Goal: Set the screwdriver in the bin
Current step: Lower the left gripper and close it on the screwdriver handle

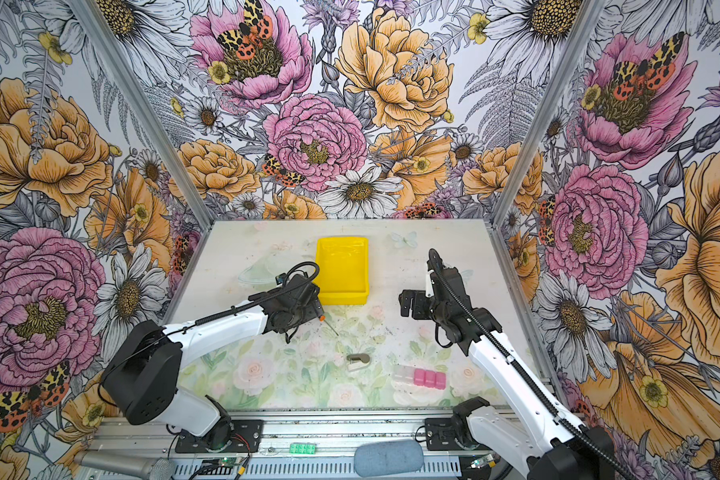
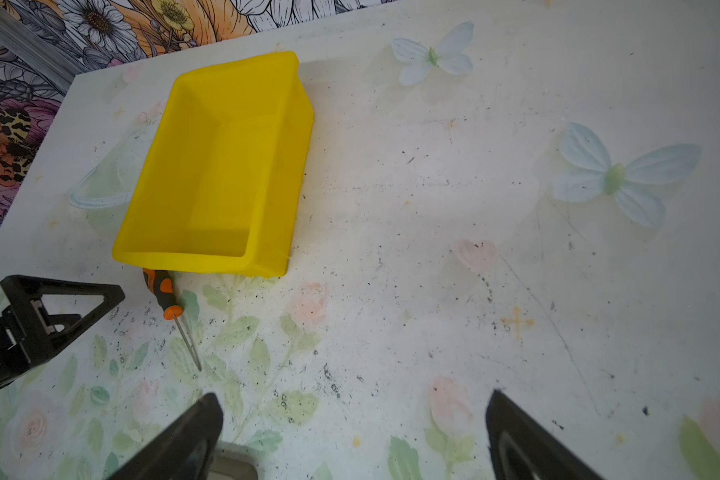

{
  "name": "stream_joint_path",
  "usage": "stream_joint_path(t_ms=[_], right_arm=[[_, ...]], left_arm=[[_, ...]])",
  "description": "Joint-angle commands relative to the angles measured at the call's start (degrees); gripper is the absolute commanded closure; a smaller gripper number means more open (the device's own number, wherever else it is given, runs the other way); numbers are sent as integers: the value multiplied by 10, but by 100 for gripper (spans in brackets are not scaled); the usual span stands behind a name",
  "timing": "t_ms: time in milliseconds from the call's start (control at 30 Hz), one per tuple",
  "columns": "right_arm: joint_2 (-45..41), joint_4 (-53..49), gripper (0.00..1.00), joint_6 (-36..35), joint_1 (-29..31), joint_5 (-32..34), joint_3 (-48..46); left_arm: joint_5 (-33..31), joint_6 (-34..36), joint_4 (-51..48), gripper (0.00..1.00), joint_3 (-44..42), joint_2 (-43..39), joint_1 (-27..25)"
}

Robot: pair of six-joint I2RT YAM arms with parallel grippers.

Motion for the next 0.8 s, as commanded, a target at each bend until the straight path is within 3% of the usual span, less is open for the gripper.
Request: stream_joint_path(t_ms=[0, 467, 767], right_arm=[[6, -2, 1, -16, 3, -3, 23], [8, -3, 0, -33, 1, 13, 43], [1, -3, 1, -27, 1, 21, 35]], left_arm=[[-32, -14, -1, 10, 34, 37, -5], [-43, 0, -1, 34, 74, 109, -7], [-53, 14, -1, 44, 87, 143, -11]])
